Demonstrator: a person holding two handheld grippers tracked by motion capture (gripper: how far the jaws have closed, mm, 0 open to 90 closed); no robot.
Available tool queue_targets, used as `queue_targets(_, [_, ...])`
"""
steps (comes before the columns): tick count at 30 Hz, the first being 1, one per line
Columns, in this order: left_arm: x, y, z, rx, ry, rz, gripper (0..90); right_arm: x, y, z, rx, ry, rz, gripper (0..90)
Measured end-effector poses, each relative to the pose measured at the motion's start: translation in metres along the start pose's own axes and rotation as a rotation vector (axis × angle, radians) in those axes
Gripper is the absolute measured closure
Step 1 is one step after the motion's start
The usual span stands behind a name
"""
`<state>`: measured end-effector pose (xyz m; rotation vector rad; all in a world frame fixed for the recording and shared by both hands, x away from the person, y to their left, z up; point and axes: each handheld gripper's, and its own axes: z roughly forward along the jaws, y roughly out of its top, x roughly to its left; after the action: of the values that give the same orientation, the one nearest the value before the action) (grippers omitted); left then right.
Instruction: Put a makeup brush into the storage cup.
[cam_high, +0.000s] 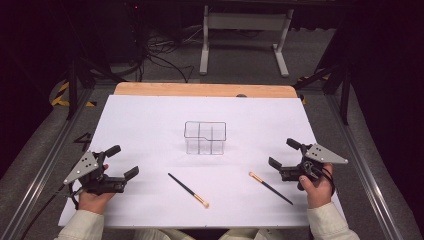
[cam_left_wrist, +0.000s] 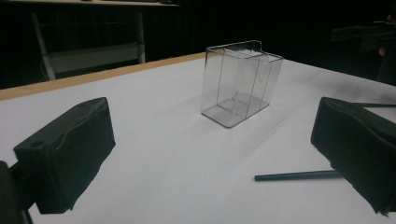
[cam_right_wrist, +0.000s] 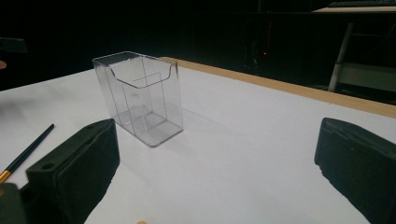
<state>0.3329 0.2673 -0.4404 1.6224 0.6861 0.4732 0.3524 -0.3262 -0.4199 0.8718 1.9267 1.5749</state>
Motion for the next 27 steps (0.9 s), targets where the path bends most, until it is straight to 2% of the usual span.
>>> queue_targets(13, [-0.004, 0.005, 0.003, -0.006, -0.021, -0.002, 0.2, 0.0, -0.001, 0.001, 0.007, 0.005, 0.003, 0.8])
queue_targets(20, [-0.017, 0.017, 0.013, -0.004, -0.08, 0.022, 0.2, 0.0, -0.001, 0.0, 0.008, 0.002, 0.005, 0.7])
queue_targets(22, [-0.025, 0.023, 0.023, 0.001, -0.118, 0.038, 0.2, 0.001, -0.001, 0.0, 0.013, 0.003, 0.004, 0.7])
queue_targets(27, [-0.032, 0.031, 0.03, 0.001, -0.143, 0.051, 0.2, 0.0, -0.002, -0.001, 0.02, -0.002, 0.005, 0.8])
